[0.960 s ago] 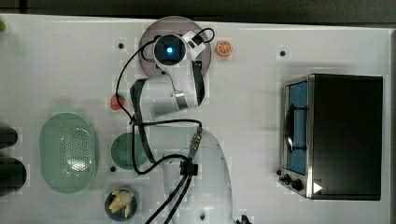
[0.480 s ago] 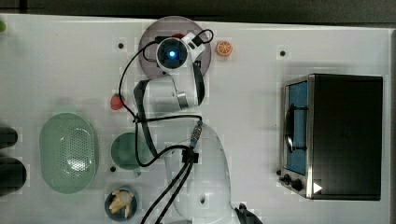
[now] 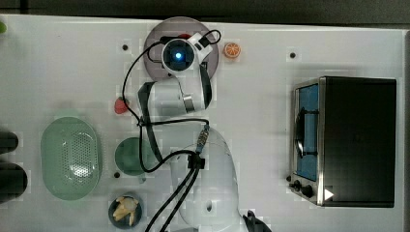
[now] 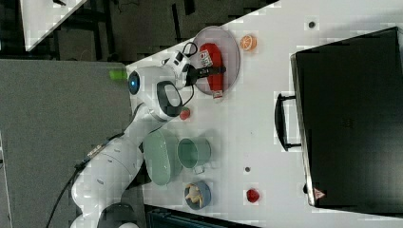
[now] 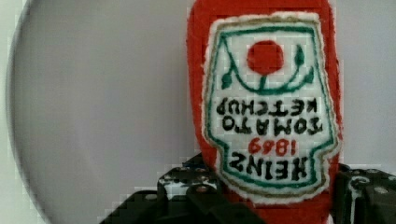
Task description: Pick ketchup from plate and place it on table.
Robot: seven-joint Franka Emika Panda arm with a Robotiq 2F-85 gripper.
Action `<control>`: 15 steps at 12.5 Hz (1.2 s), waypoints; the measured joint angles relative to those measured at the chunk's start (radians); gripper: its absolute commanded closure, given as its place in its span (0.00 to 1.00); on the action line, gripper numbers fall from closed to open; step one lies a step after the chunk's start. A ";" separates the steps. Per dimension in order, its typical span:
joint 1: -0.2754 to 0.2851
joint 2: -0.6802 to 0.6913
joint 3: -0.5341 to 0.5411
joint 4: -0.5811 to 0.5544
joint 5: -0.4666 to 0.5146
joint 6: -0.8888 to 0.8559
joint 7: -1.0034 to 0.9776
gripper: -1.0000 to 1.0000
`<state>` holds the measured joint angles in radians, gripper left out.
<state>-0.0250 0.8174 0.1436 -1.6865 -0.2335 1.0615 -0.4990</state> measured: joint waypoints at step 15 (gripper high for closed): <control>-0.090 -0.681 -0.052 -0.079 0.206 -0.614 0.000 0.38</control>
<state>-0.1145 0.1367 0.0912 -1.7656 -0.0275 0.4475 -0.4993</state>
